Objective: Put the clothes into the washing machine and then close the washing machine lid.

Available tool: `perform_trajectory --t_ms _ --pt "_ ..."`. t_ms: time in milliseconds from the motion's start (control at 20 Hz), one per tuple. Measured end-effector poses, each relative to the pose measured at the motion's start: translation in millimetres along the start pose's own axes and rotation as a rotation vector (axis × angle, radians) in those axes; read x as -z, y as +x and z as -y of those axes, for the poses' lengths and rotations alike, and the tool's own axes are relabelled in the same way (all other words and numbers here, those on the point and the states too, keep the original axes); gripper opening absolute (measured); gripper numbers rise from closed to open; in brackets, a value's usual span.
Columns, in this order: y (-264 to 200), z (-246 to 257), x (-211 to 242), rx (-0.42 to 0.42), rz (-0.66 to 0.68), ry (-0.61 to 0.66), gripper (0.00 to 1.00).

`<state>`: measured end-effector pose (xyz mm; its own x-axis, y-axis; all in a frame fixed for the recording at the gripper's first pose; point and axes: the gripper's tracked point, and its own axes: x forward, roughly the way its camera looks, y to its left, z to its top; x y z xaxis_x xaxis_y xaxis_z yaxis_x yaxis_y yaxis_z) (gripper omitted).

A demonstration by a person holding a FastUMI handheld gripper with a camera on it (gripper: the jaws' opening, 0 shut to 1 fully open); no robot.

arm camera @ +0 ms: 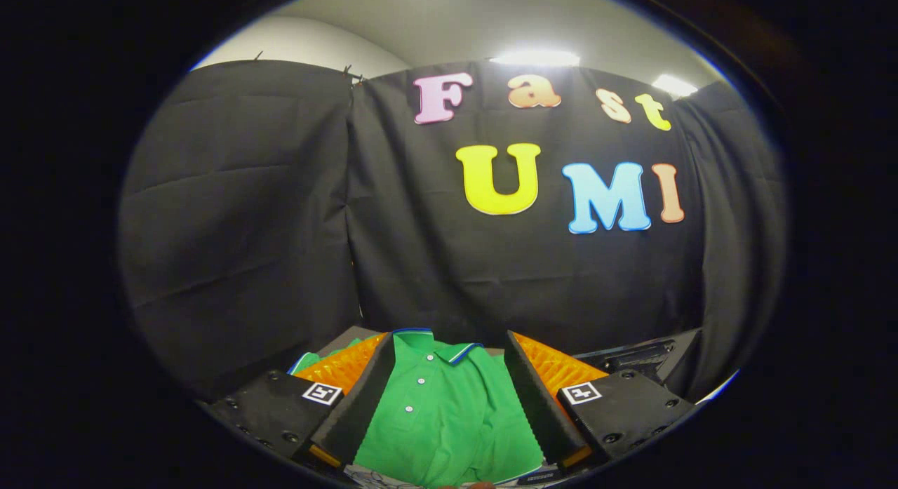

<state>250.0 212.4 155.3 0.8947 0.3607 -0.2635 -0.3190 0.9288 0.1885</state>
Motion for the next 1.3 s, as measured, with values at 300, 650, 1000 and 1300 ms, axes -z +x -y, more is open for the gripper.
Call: perform_trajectory --t_ms 300,650,1000,1300 --pt "47 -11 26 -0.01 -0.181 -0.013 0.97" --pt "76 -32 61 -0.044 -0.361 -0.032 0.97" --pt "99 -44 91 -0.032 -0.537 -0.005 0.97" --pt "103 -49 123 -0.011 -0.67 -0.034 0.97"
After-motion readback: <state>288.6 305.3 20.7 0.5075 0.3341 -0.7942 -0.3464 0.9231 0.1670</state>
